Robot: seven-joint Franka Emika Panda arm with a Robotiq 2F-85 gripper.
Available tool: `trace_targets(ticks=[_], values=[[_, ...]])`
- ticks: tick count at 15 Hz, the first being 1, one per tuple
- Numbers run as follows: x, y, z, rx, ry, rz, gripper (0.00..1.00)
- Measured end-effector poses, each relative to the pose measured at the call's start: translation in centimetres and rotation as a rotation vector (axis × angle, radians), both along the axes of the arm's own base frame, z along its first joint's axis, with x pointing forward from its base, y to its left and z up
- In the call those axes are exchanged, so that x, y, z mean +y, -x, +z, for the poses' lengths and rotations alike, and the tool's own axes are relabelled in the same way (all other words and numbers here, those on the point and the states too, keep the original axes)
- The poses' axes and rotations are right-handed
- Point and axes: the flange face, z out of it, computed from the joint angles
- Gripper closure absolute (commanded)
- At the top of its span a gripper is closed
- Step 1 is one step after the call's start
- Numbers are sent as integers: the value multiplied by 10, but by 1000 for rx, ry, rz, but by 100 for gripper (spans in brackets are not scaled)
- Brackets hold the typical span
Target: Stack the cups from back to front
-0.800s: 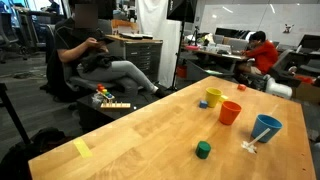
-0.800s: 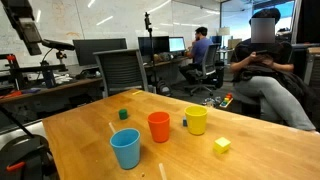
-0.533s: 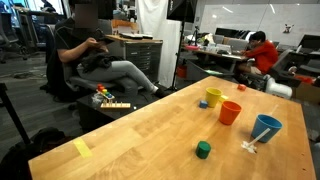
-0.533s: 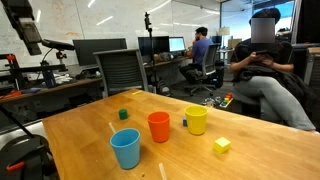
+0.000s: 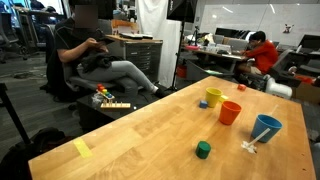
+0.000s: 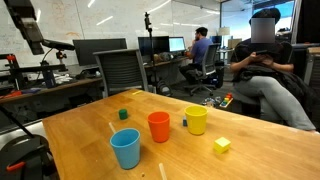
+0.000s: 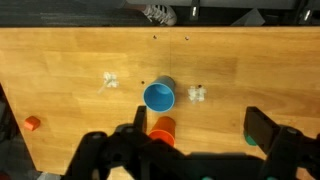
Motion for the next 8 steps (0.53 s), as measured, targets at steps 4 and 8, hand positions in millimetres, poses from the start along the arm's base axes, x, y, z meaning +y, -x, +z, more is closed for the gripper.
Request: trace_targets(ticks=[4, 8], values=[[1, -20, 2, -38, -18, -53, 0], [-2, -51, -7, -89, -49, -73, 0]])
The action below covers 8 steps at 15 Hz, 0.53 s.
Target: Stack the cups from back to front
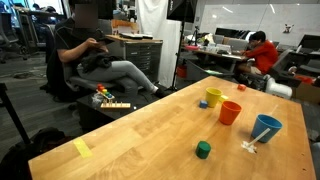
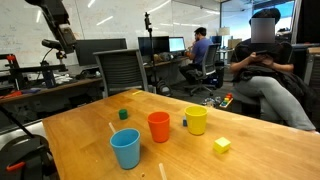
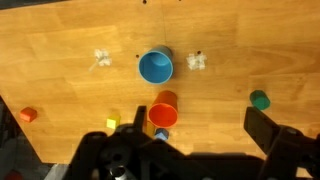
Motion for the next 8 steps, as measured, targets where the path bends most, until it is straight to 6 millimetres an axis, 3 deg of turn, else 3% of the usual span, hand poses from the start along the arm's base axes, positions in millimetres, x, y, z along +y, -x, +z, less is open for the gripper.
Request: trace_targets(ticks=[8], values=[[-8, -45, -64, 35, -23, -15, 0]])
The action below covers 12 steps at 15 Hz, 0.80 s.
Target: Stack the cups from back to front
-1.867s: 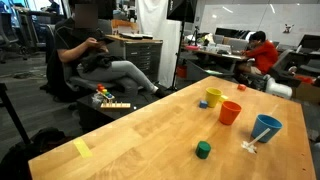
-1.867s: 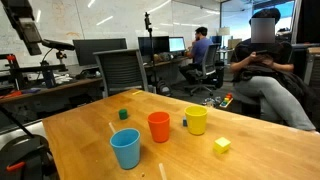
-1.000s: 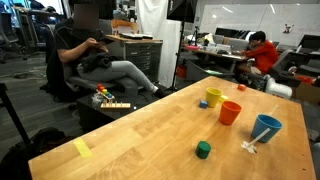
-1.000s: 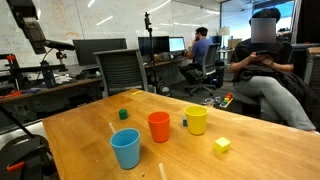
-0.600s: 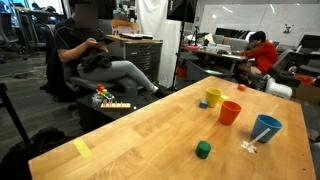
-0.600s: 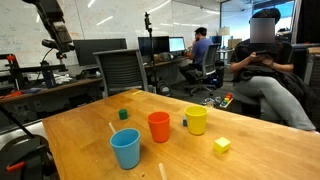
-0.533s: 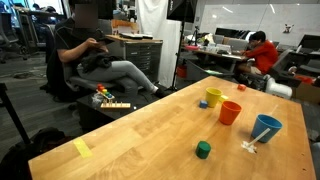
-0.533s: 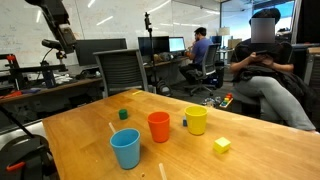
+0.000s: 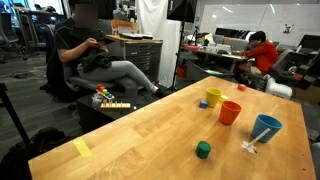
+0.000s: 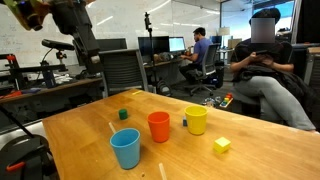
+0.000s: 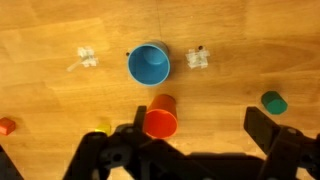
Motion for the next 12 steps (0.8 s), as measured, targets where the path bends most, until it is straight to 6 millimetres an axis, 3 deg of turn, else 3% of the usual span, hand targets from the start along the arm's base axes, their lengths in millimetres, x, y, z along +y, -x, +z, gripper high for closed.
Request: trace_targets(ticks=[12], values=[[-29, -30, -62, 60, -28, -78, 0]])
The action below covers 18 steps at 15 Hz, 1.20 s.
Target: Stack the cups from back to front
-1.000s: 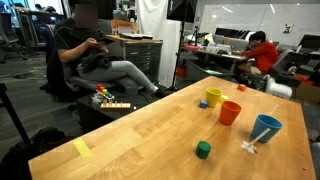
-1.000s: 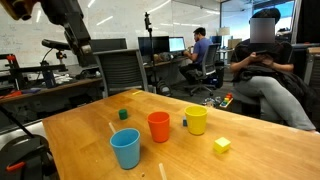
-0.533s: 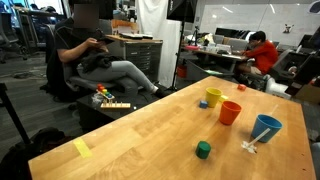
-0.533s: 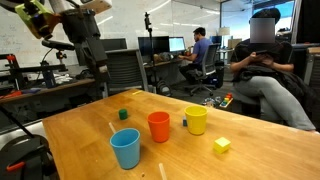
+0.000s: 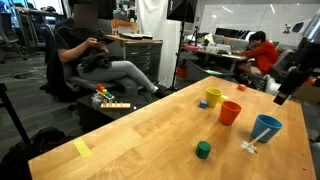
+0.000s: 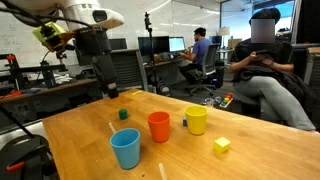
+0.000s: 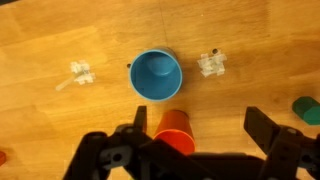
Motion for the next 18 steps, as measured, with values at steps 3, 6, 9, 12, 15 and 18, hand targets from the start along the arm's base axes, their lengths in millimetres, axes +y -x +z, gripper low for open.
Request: trace_targets(ticks=[3, 6, 9, 12, 15, 18], values=[[-3, -4, -16, 17, -5, -7, 0], [-6, -8, -32, 31, -6, -16, 0], [-11, -12, -50, 54, 12, -23, 0], [-16, -18, -67, 79, 42, -28, 0], [-20, -23, -82, 106, 66, -33, 0], [-23, -28, -95, 126, 88, -37, 0]])
